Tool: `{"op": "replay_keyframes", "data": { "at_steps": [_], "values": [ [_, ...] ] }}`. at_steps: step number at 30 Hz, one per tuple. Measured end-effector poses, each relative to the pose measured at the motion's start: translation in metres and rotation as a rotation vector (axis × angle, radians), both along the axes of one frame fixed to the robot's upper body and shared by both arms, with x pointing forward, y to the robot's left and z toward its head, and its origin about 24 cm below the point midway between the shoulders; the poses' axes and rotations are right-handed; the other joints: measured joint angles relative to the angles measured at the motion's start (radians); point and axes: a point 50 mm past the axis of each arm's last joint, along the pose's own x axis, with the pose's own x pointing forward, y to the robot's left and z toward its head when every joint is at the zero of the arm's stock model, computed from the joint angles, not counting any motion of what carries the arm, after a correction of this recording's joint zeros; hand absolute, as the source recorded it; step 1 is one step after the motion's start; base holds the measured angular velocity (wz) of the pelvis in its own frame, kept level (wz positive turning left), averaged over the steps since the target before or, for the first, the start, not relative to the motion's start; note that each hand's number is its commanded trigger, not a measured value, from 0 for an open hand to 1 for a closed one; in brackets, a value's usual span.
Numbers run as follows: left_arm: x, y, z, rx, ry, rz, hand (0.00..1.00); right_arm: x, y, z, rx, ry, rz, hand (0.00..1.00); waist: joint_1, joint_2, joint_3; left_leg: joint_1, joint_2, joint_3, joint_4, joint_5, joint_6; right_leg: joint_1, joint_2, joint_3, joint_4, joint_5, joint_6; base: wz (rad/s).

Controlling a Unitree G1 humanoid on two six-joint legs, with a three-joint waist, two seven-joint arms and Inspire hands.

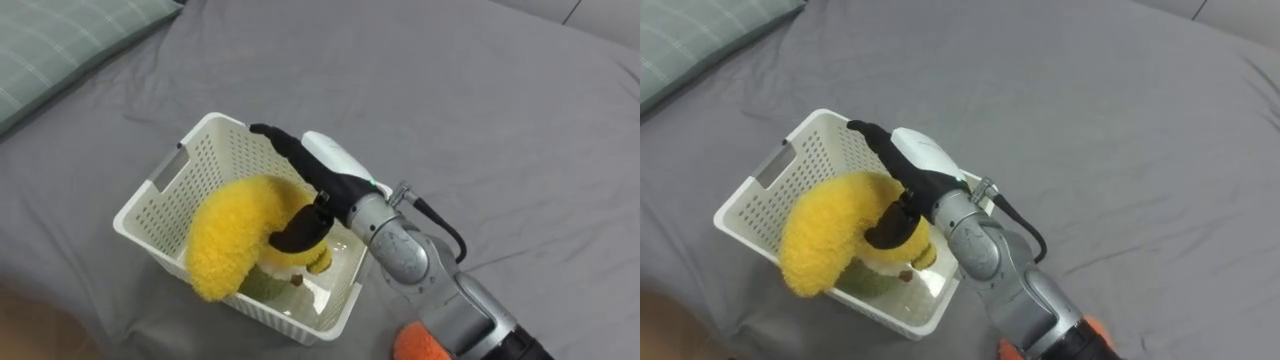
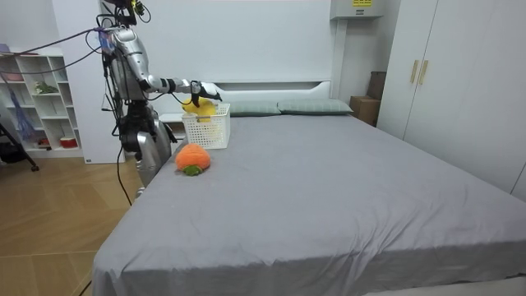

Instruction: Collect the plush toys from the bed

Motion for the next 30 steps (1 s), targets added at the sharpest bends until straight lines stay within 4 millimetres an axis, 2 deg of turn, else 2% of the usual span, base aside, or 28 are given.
{"op": "replay_keyframes", "data": {
  "at_steps": [7,14,17,20,27,29,30],
  "values": [
    [-0.001,-0.002,-0.001,-0.029,0.018,-0.006,0.0,0.0,-0.001,0.0,0.03,0.01,-0.011,0.0,-0.004,0.015,-0.002,0.002,-0.001,-0.006,0.002,0.0,0.0,0.007,-0.001,-0.003,0.0,0.0,0.0,0.01],
    [-0.004,-0.003,-0.002,-0.038,0.033,-0.004,0.0,0.002,-0.004,0.002,0.057,0.005,-0.041,0.0,-0.007,0.017,-0.0049,0.003,-0.001,-0.006,0.006,0.0,-0.001,0.01,-0.001,-0.003,0.0,0.0,0.0,0.0],
    [-0.006,-0.003,-0.003,-0.041,0.033,0.01,0.0,0.007,-0.011,0.006,0.07,-0.016,-0.08,0.0,-0.01,0.013,-0.0093,0.002,-0.001,-0.006,0.01,0.0,0.0,0.011,-0.001,-0.003,0.0,0.0,0.0,0.0],
    [-0.007,-0.001,-0.002,-0.041,0.024,0.035,0.0,0.012,-0.02,0.016,0.102,-0.064,-0.14,0.0,-0.017,0.015,-0.0102,0.006,-0.001,-0.005,0.013,0.0,-0.001,0.012,-0.001,-0.002,0.0,0.0,0.0,0.0],
    [-0.026,0.005,-0.003,-0.023,0.044,0.088,0.0,0.014,-0.045,0.045,0.268,-0.191,-0.259,0.0,-0.077,0.028,-0.0136,0.036,0.001,0.008,0.002,-0.001,0.001,0.035,-0.001,0.012,0.001,0.0,0.0,-0.04],
    [-0.03,0.005,-0.004,-0.023,0.051,0.094,0.0,0.012,-0.053,0.047,0.299,-0.211,-0.297,0.0,-0.089,0.032,-0.0219,0.038,0.001,0.014,0.001,-0.001,0.001,0.035,0.0,0.022,0.001,0.0,0.0,-0.11],
    [-0.032,0.004,-0.004,-0.022,0.053,0.097,0.0,0.01,-0.059,0.046,0.317,-0.219,-0.326,0.0,-0.099,0.036,-0.0235,0.046,0.001,0.02,0.001,-0.001,0.001,0.04,0.0,0.027,0.001,0.0,0.001,-0.12]
  ]
}}
